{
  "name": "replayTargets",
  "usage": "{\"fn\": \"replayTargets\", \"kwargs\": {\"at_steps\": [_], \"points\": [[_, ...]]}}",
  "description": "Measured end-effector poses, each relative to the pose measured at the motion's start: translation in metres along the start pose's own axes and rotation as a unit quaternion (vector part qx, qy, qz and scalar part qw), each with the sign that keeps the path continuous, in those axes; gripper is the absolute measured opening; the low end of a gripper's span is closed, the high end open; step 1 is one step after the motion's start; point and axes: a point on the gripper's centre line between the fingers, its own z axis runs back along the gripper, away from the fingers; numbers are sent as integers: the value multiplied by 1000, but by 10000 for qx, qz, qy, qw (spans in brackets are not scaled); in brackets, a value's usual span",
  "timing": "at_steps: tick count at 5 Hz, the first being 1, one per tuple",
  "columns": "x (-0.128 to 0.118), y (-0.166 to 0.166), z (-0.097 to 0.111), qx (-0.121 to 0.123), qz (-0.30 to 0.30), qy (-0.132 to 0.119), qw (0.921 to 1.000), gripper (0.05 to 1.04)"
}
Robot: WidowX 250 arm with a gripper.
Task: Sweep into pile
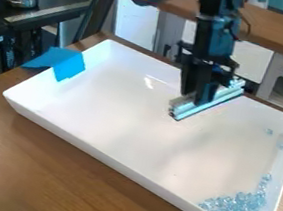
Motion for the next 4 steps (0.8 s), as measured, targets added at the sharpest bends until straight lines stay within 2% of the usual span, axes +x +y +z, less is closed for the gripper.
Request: {"fn": "replayTargets", "kwargs": {"at_steps": [2, 4], "points": [[33, -8, -38, 246, 249, 100, 9993, 340], [54, -19, -57, 278, 290, 259, 9989, 340]]}}
